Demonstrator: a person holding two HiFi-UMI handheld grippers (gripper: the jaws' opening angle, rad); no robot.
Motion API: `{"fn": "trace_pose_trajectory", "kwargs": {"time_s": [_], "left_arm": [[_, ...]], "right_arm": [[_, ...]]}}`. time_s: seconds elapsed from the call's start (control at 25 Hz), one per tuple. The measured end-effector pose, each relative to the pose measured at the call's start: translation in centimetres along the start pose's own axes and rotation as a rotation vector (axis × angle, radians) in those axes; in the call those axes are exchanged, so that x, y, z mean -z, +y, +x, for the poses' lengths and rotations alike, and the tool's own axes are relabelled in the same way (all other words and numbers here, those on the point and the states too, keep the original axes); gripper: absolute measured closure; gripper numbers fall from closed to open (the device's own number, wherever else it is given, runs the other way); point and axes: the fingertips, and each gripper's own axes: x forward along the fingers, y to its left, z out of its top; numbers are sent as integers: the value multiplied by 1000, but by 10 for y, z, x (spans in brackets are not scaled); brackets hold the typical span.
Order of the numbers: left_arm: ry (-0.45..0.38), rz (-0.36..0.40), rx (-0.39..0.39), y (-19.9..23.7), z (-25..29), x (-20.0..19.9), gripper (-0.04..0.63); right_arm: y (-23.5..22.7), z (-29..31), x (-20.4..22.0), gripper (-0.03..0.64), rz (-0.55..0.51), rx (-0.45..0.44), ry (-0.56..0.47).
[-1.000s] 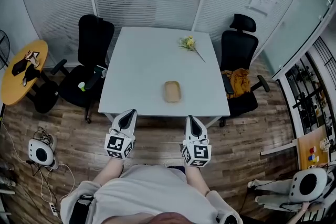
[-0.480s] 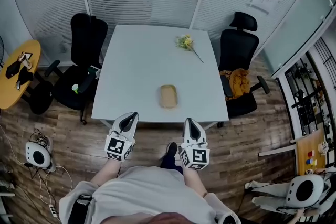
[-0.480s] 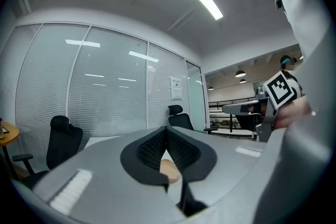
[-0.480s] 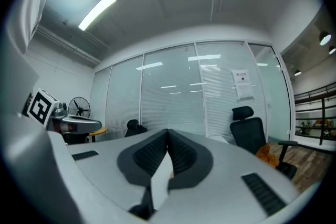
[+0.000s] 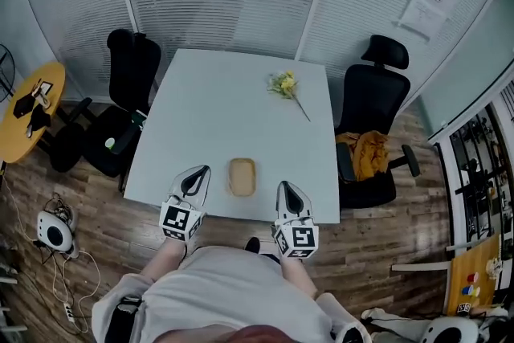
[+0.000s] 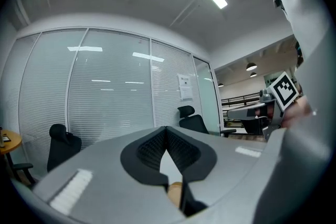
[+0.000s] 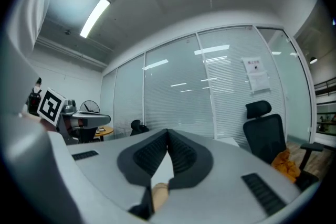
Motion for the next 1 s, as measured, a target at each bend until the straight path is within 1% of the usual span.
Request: {"fn": "trace_pose_trajectory", "kwargs": {"time_s": [0.08,0.2,0.36,0.44,0.64,0.8,1.0], "left_arm": [[-5,1,-15,-2,19,-2,586],[2,-16,-36,-2,39,0,586],[21,-24,-28,4,59,7,586],[21,-29,-9,10,67,10,586],[29,-37,83,21,89,17,586],[23,-40,106,42,98,21,586],[29,-71,134,55,100,29,586]], "right_arm": [[-15,17,-6,611,-1,-29,-11],[-29,36,-12,611,-12,-57,-17],[-35,56,-10,611,-2,-66,-13],[-35,65,-8,611,-1,-57,-6],[-36,84,-1,611,11,0,21],[-25,101,1,611,-3,13,32],[-15,113,6,611,0,22,47]]}}
